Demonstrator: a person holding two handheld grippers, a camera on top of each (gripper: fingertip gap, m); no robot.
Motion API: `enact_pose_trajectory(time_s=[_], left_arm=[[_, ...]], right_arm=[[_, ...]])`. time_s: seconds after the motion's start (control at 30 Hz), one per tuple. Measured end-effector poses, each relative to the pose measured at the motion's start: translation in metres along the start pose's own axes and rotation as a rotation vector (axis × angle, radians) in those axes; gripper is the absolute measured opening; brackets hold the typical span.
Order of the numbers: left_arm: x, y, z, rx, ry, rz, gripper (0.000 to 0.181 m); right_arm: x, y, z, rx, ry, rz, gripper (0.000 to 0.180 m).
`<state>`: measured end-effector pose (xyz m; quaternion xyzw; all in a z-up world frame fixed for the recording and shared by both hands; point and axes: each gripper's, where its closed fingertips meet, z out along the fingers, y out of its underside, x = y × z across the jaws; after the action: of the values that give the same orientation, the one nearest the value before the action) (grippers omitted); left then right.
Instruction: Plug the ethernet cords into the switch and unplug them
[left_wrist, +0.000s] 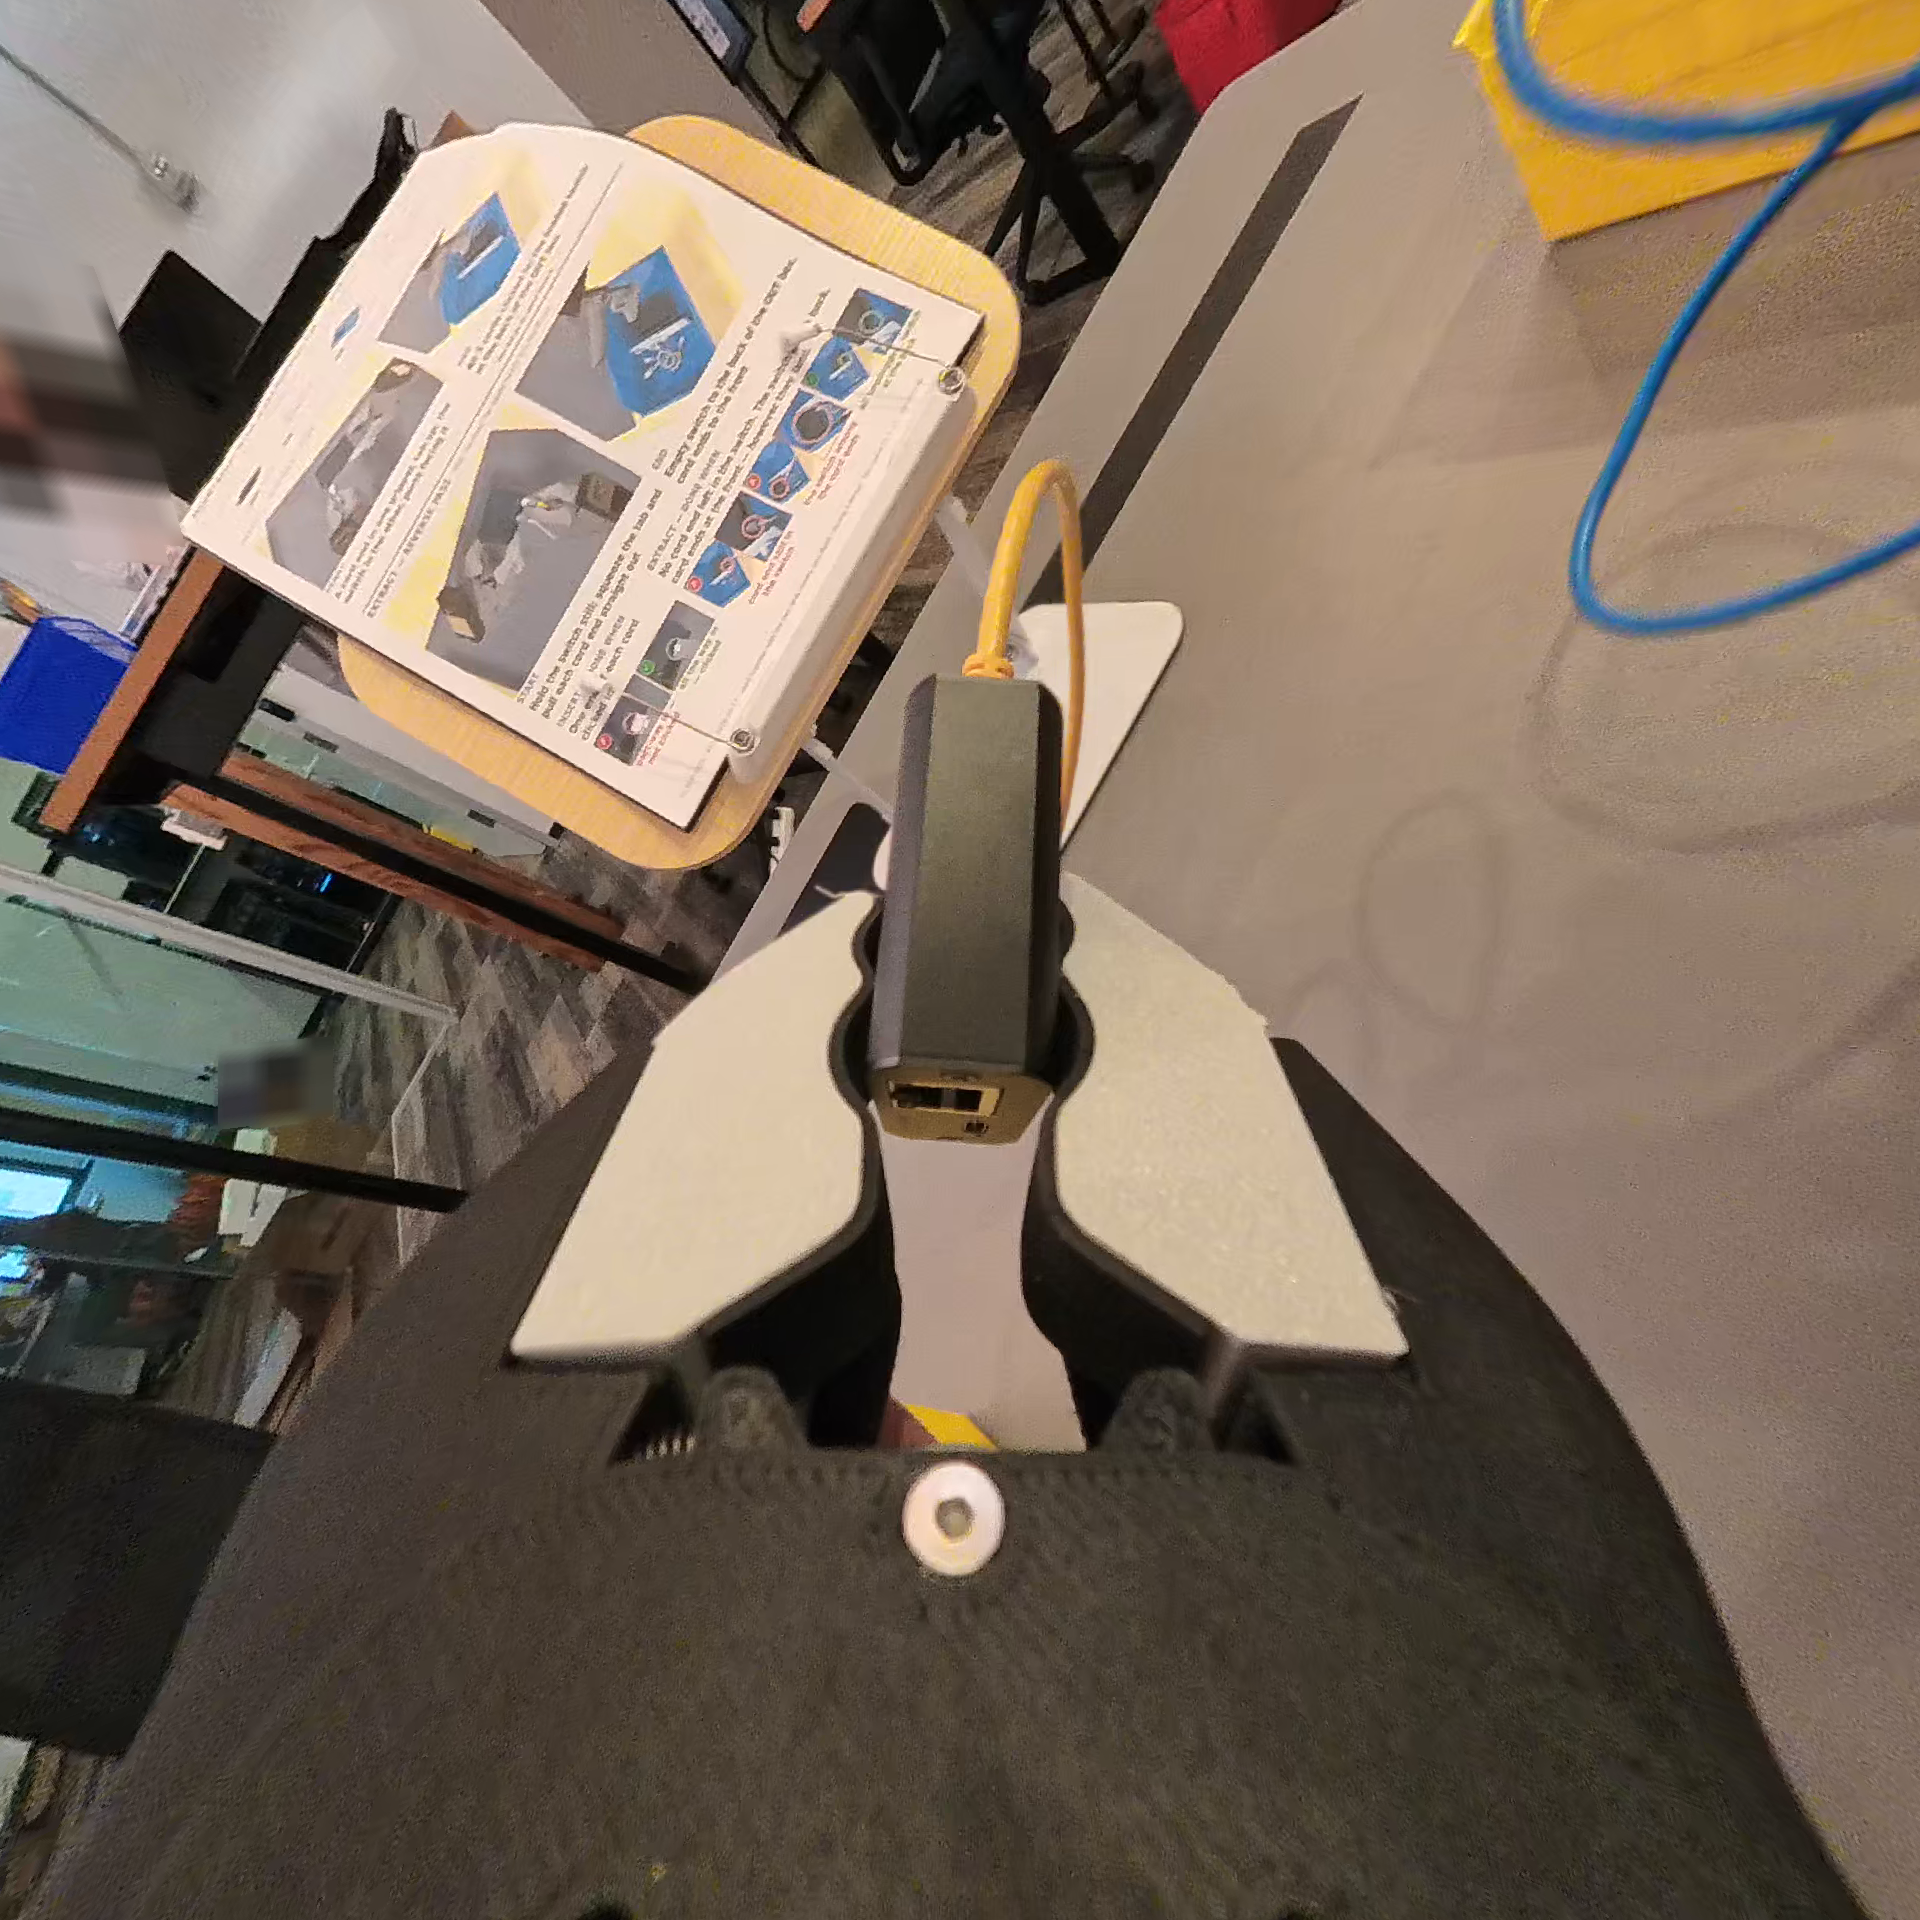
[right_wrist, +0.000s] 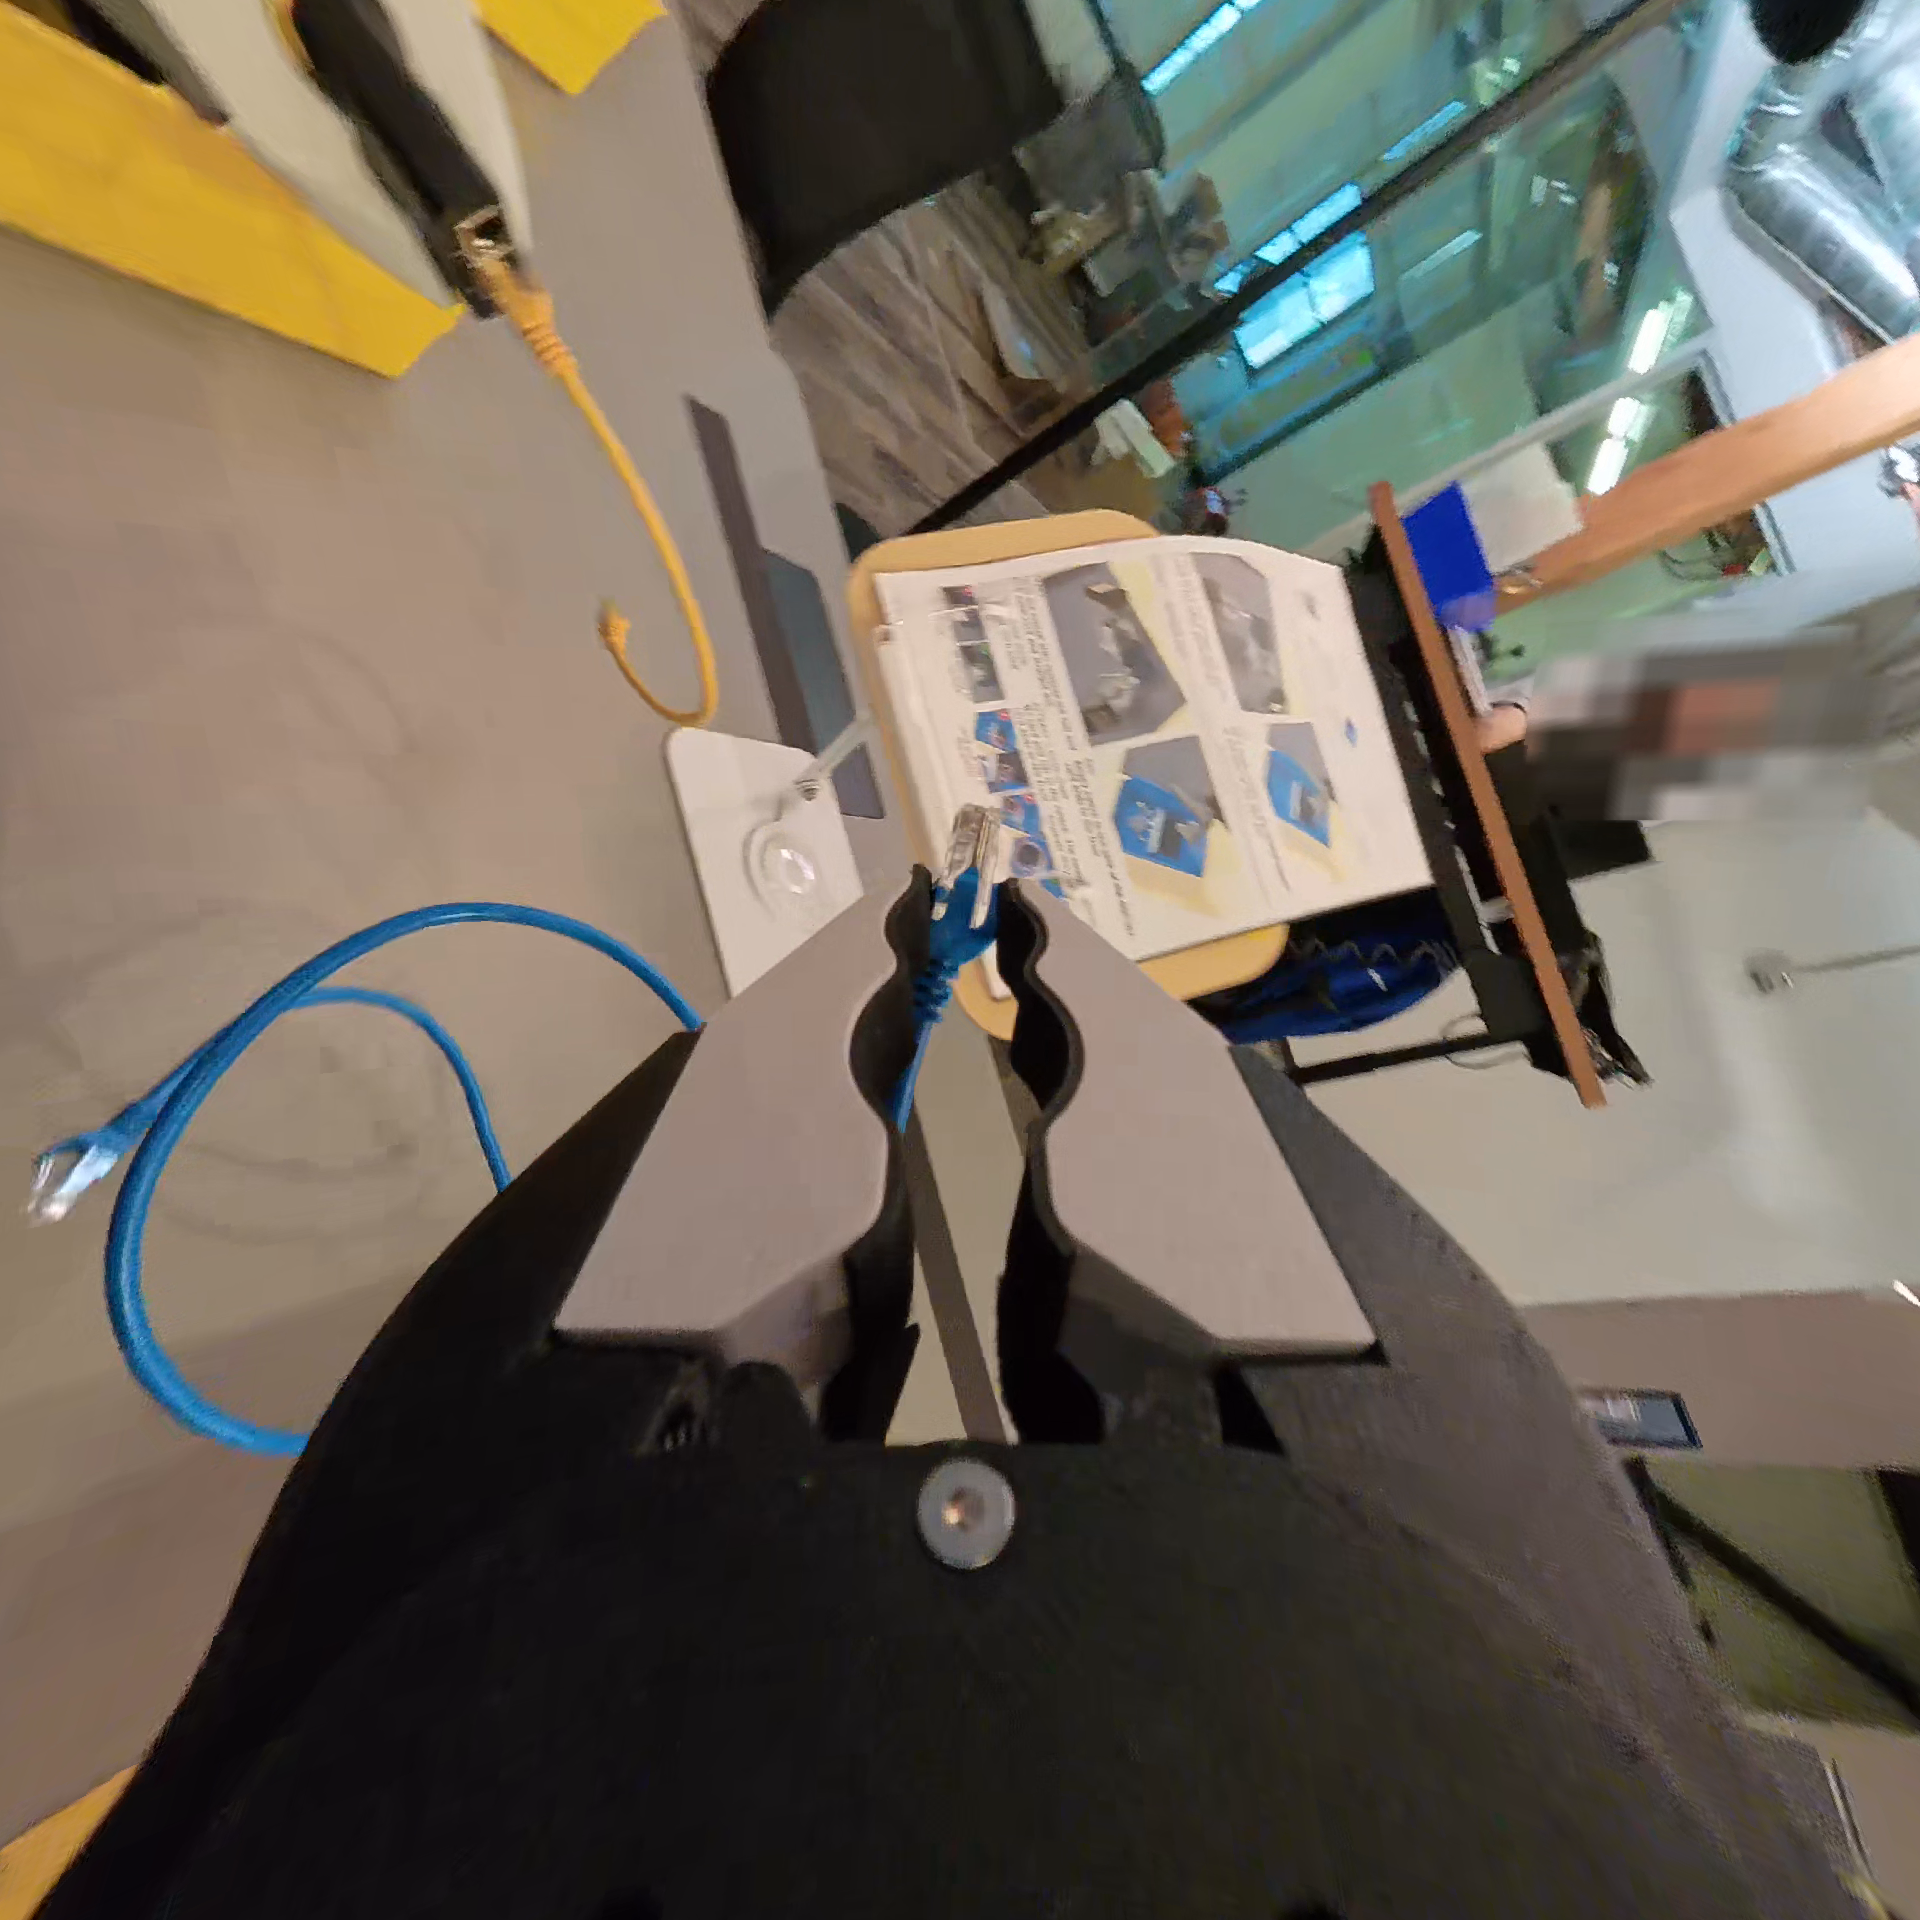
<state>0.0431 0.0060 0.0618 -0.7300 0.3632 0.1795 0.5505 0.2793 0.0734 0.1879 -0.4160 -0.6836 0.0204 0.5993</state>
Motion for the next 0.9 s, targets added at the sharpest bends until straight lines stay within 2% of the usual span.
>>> enact_pose_trajectory(time_s=[0.23,0.4,0.53,0.67,0.9], left_arm=[[0.004,0.008,0.004,-0.024,0.012,0.023,0.025],[0.010,0.006,0.007,-0.015,0.026,0.023,0.025],[0.015,0.005,0.007,-0.013,0.042,0.024,0.025],[0.021,0.007,0.007,-0.022,0.050,0.034,0.025],[0.028,0.008,0.005,-0.028,0.065,0.044,0.025]], right_arm=[[0.100,0.018,-0.074,-0.133,0.267,0.056,0.011],[0.131,0.067,-0.129,-0.348,0.423,0.092,0.011],[0.107,0.127,-0.147,-0.509,0.464,0.141,0.010],[0.062,0.183,-0.144,-0.578,0.463,0.283,0.010],[-0.016,0.245,-0.116,-0.558,0.386,0.567,0.011]])
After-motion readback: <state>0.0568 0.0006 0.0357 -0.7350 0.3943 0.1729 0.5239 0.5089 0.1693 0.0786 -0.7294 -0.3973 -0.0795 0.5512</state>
